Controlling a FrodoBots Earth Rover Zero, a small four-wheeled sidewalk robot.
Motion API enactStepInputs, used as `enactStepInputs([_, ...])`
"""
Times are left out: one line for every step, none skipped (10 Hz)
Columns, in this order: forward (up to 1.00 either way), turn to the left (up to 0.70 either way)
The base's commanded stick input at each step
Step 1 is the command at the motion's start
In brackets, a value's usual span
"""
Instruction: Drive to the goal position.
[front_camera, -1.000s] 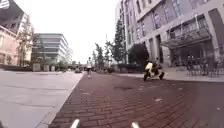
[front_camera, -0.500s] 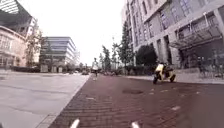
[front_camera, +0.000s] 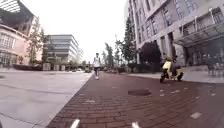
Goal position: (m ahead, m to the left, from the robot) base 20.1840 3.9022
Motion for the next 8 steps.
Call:
enactStepInputs([0.70,0.00])
enactStepInputs([0.70,0.00])
enactStepInputs([0.70,0.00])
enactStepInputs([0.70,0.00])
enactStepInputs([0.70,0.00])
enactStepInputs([0.70,0.00])
enactStepInputs([0.70,0.00])
enactStepInputs([0.70,0.00])
